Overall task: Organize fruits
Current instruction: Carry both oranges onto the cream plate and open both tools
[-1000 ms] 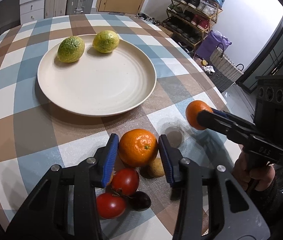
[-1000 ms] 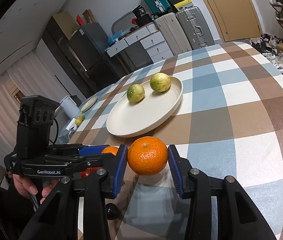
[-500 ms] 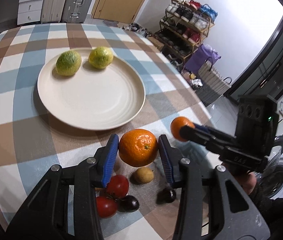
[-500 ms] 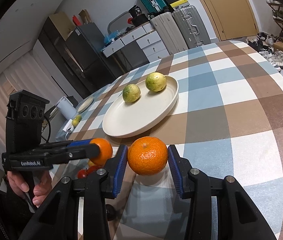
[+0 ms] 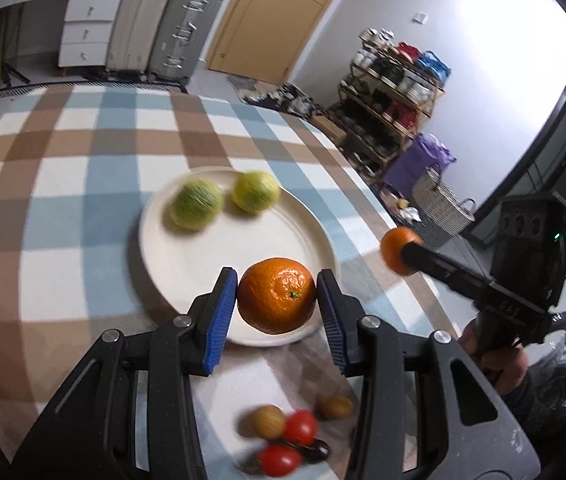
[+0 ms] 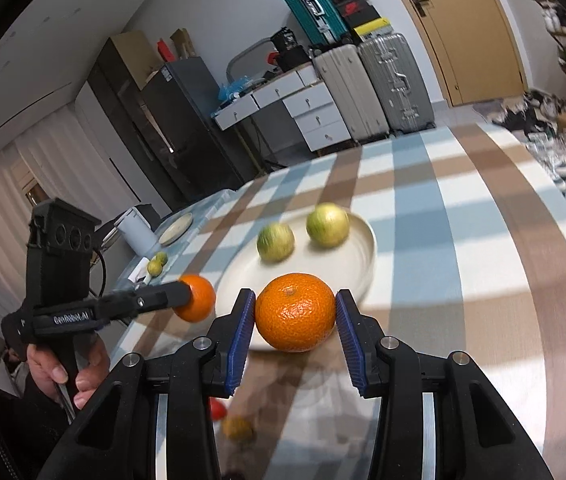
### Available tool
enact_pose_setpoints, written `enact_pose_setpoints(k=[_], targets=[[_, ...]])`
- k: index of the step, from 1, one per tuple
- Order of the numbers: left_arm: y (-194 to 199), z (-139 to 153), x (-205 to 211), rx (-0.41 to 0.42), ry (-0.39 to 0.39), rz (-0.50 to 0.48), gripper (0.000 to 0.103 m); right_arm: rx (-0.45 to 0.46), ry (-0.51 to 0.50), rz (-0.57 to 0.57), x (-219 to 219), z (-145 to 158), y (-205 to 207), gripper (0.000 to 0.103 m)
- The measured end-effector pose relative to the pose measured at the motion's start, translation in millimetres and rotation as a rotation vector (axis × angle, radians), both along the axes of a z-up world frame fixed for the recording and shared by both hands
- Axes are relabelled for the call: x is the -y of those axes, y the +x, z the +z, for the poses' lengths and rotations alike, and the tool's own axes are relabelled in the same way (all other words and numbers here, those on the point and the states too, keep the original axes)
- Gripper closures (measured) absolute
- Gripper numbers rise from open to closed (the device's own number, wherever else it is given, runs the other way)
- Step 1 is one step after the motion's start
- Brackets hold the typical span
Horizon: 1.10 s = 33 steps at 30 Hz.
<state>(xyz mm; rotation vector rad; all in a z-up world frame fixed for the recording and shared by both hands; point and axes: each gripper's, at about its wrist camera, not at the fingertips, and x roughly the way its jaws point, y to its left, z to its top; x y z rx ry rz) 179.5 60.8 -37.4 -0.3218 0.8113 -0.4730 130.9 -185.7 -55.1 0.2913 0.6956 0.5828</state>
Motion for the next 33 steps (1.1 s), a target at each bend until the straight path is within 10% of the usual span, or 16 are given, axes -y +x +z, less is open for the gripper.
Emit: enact_pose_setpoints(k=[19,33], targets=[[74.9,-38.6,-40.2,-0.018,0.007,0.072,0.065,-0.048,-0.132,0.128,-88.4,2.6,153.6,0.061],[93.8,-60.5,-29.7,-0.047,0.031,0.021,0.065,-0.114,-0.245,0.144,-112.1,-30.0,180.0,0.061]])
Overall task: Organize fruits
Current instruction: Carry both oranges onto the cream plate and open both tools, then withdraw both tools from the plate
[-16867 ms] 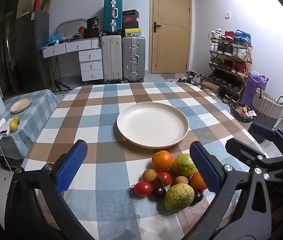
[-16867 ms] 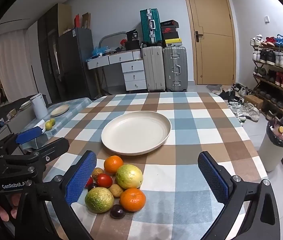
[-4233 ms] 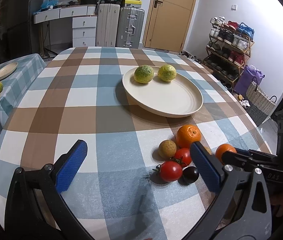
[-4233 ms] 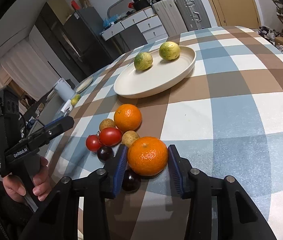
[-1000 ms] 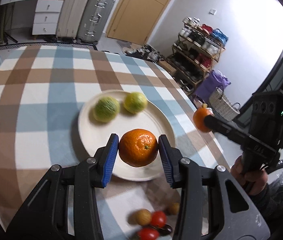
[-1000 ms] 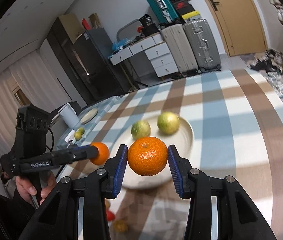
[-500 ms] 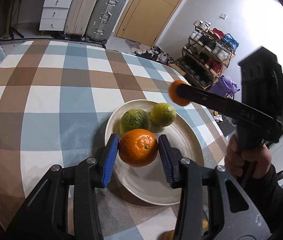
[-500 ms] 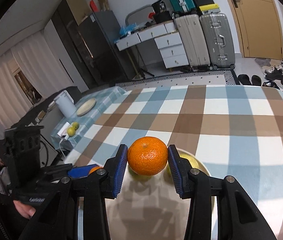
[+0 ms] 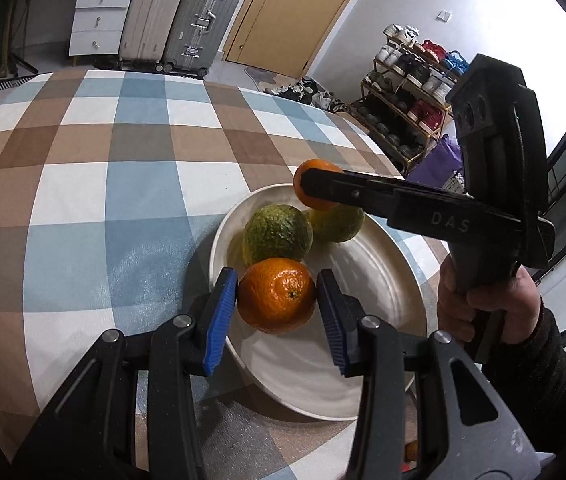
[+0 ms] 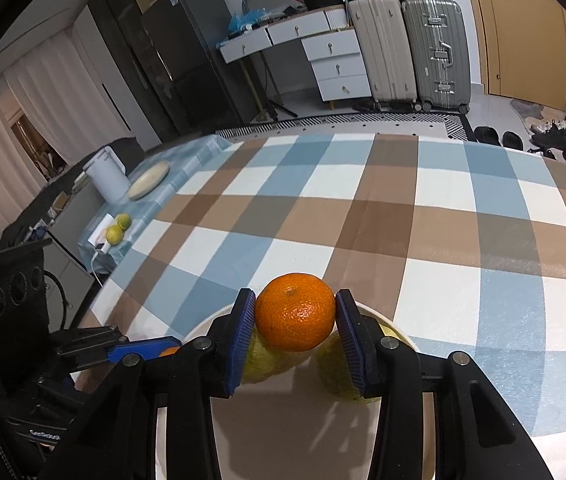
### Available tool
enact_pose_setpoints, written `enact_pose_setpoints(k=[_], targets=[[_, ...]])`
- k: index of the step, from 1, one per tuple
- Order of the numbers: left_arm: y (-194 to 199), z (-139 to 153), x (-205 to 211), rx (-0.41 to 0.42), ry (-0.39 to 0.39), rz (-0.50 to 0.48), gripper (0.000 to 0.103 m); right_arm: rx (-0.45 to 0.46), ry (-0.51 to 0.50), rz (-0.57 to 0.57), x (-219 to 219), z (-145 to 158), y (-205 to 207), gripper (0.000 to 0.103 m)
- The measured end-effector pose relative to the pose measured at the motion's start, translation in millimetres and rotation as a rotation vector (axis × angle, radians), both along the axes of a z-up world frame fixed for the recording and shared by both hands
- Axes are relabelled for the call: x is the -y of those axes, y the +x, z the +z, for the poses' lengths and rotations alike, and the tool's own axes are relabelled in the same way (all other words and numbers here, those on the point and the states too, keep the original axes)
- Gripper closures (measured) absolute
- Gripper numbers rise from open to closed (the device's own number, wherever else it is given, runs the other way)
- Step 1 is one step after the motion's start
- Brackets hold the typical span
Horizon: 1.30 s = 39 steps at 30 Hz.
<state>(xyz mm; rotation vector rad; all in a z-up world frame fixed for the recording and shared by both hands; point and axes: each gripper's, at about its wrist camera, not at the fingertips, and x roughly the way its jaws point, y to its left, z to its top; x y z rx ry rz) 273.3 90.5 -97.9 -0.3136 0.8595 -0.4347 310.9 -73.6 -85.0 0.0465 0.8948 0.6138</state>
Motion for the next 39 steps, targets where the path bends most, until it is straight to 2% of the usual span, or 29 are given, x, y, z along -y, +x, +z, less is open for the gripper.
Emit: enact_pose_setpoints(k=[11,13,15,17,21,25,28,30,34,36,39], targets=[[1.6,-1.2,3.0,0.011,0.031,0.004,0.064,0.013,-0.062,0.013,-9.3,-1.7,0.3,0.061],[0.1,1.7,3.7,0.017,0.040,0.003,0.061,0.011,-0.064,0.011,-8.7,-1.2,-0.3,0.060],[-1.3,4.8,4.5,0.025,0.048,0.005,0.055,0.015,-0.054,0.004,-6.1,1.1,-1.7,0.053],[-4.8,9.4,5.0,0.037,0.052,0.013,0.052,0.021,-0.042,-0.001,-3.0,5.4,-4.5,0.053],[-15.7,20.4,5.7,0.066,0.075,0.038,0.041,0.033,-0.020,-0.013,5.0,16.3,-13.8,0.052],[-31.5,32.8,8.1,0.094,0.101,0.058,0.035,0.069,0.005,-0.030,14.6,31.8,-32.6,0.050],[-45.4,42.6,10.5,0.109,0.120,0.080,0.024,0.103,0.044,-0.044,23.9,44.7,-53.0,0.037],[-56.9,50.2,11.4,0.120,0.117,0.096,0.023,0.131,0.068,-0.052,30.5,53.3,-69.5,0.030],[-77.9,64.3,16.9,0.140,0.126,0.108,0.022,0.154,0.124,-0.051,43.9,66.7,-98.0,0.025],[-90.0,71.4,22.3,0.153,0.142,0.109,0.021,0.179,0.145,-0.066,51.7,74.9,-114.6,0.016],[-106.3,78.8,29.5,0.174,0.164,0.116,0.018,0.219,0.177,-0.077,62.0,86.0,-141.1,0.014]])
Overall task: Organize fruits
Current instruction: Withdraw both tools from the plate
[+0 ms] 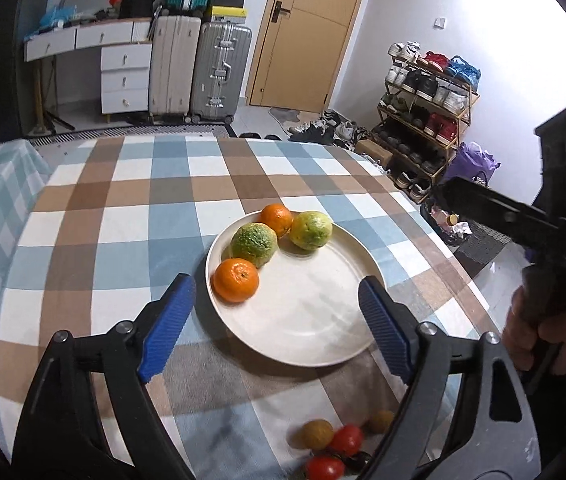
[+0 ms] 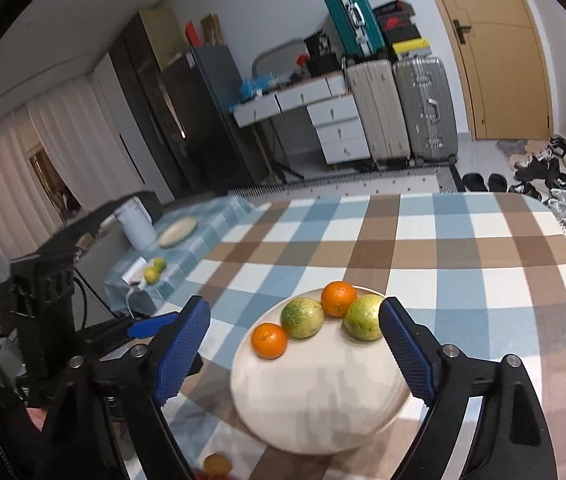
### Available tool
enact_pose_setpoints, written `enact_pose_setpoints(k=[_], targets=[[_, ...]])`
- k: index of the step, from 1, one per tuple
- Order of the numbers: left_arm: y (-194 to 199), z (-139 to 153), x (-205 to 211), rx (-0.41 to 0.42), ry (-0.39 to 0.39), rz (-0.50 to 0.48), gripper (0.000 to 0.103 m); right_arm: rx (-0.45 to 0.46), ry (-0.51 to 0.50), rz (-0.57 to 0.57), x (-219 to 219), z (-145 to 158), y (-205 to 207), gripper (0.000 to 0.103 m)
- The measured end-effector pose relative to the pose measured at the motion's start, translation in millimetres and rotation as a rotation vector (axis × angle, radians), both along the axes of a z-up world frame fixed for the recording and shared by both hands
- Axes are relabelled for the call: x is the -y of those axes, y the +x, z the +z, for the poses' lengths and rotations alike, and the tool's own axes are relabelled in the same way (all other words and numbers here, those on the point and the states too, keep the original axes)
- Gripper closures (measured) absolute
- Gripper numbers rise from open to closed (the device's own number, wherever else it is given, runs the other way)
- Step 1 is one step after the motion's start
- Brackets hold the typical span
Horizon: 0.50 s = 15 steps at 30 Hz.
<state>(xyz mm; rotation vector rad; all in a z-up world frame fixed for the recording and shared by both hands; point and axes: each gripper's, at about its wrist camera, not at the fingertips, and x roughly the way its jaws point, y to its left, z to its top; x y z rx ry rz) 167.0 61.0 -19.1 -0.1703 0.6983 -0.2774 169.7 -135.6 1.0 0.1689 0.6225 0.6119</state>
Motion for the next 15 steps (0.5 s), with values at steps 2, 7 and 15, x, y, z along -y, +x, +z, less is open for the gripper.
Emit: enact_pose_setpoints(k=[2,7,15], targets=[[-10.6,4.4,3.9,0.012,0.004,-0.002,0.013,0.023,0.011,-0.006,5.6,5.9,-17.8,0.009],[-43.9,18.3,4.9,0.084,-0.007,0.026,0.001,0.073,0.070,-0.019,24.8,13.2,-60.0,0.001],[-88.4,19.6,15.3,0.130,0.049,0.071,0.001,0.141,0.100,-0.016,39.5,9.6,-119.0,0.000]])
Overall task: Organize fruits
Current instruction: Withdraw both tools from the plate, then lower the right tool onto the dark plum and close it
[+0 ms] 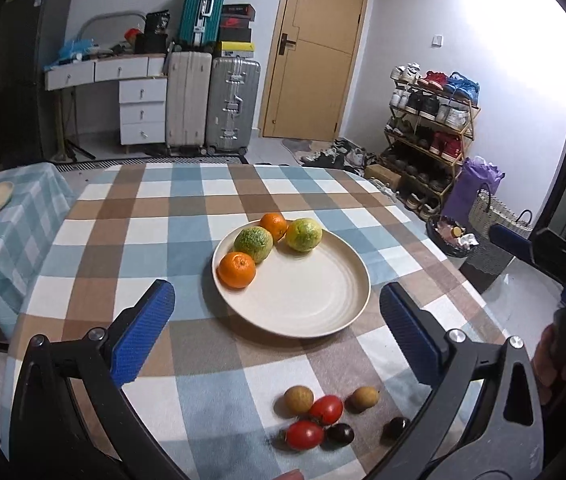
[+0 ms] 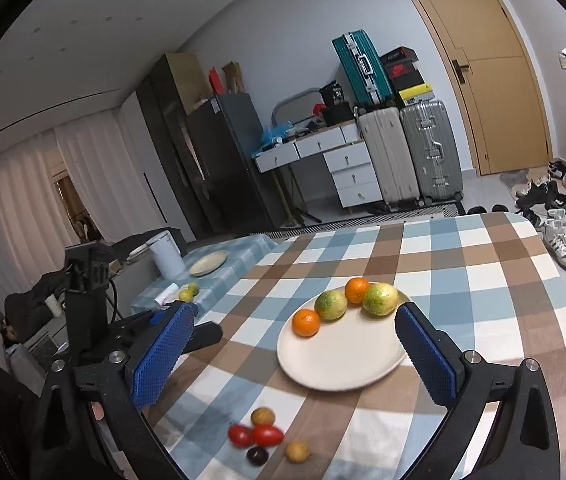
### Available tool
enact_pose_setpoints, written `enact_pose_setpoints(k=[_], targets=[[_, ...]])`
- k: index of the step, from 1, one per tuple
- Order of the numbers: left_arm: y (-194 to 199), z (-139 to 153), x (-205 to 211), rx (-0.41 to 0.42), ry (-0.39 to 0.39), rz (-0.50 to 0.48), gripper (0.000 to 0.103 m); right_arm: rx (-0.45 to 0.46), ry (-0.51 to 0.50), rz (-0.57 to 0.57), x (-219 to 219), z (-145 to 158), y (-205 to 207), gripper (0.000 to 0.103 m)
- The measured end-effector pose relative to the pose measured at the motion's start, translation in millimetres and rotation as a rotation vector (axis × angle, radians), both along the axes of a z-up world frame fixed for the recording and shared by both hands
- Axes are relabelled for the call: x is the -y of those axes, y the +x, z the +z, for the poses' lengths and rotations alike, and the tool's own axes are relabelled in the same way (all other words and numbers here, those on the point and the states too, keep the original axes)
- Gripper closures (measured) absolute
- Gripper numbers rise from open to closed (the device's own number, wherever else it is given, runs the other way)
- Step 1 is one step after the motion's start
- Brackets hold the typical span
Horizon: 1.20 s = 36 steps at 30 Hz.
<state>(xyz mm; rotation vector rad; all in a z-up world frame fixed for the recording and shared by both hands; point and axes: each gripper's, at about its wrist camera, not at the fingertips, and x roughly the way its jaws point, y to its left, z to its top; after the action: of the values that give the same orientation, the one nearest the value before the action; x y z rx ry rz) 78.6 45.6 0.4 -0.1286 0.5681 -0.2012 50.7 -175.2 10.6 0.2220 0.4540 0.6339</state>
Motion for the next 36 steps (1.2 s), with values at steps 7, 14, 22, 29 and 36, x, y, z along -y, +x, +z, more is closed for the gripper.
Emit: enact_pose_setpoints(k=[7,14,22,29,36], targets=[[-29.9,-19.8,3.7,-0.021,0.056,0.040,0.001,-0.034,-0.064,-0.041,-7.2,-26.6,-32.1,0.000],[-45.7,-42.6,-0.3,-0.065,0.054,0.064,0.001,-0.103,-0.111,-0.034,-15.1,-58.6,-53.4,0.000],[-58.1,-65.8,2.3,-0.116,0.047,0.060,0.001,-0.173,-0.154,-0.009,-24.8,-91.1,-68.7,0.000],[-69.3,-78.6,4.6,-0.137,0.062,0.058,0.001,-0.222,-0.167,0.005,-33.5,-115.0,-74.6,0.000],[-74.7,-86.4,1.5,-0.152,0.068,0.061,0.001,-0.230,-0.183,0.010,-39.0,-121.4,-74.2,0.004]])
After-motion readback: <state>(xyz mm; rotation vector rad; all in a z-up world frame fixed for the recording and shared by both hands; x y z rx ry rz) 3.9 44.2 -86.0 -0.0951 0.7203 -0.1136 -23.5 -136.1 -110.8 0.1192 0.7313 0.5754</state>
